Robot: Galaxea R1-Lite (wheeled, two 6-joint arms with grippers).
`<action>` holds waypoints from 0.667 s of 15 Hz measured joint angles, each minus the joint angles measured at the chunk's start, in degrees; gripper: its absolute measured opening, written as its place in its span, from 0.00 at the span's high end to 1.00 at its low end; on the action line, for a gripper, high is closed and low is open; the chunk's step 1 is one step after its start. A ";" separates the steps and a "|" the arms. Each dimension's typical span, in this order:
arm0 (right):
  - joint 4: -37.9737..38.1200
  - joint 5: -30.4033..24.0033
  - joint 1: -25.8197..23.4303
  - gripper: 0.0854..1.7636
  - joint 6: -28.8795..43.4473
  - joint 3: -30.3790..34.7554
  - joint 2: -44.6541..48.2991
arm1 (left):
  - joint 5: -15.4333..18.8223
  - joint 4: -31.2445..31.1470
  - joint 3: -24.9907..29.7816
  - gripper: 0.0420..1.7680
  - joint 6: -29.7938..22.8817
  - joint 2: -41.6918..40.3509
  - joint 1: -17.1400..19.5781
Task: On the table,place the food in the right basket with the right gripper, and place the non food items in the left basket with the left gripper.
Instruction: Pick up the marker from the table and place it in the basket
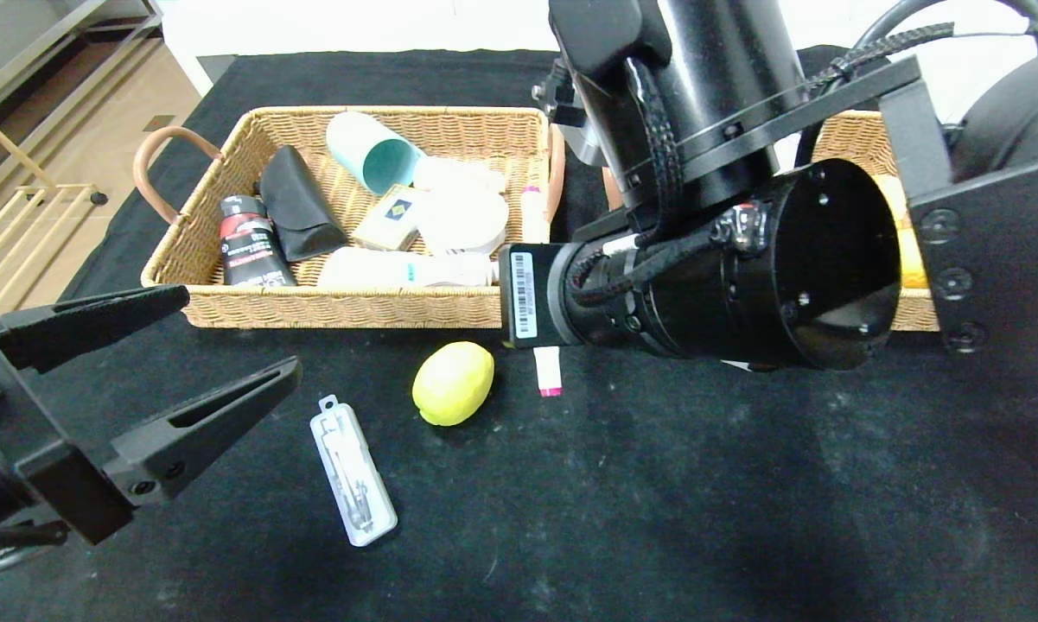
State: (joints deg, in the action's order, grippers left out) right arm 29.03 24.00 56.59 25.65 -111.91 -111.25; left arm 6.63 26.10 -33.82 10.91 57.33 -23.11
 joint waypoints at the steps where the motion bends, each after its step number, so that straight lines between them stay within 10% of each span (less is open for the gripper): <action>1: -3.40 -0.09 -0.04 0.89 -2.61 -0.24 -0.71 | 0.00 0.00 0.00 0.03 0.02 0.05 0.00; 10: -24.73 -0.06 -1.44 0.89 -15.32 -0.35 -6.12 | 0.20 0.00 0.15 0.03 0.02 0.29 -0.04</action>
State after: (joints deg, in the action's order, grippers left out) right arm 4.29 23.94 55.15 10.33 -112.26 -117.37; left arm 6.83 26.10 -33.67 10.93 57.62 -23.15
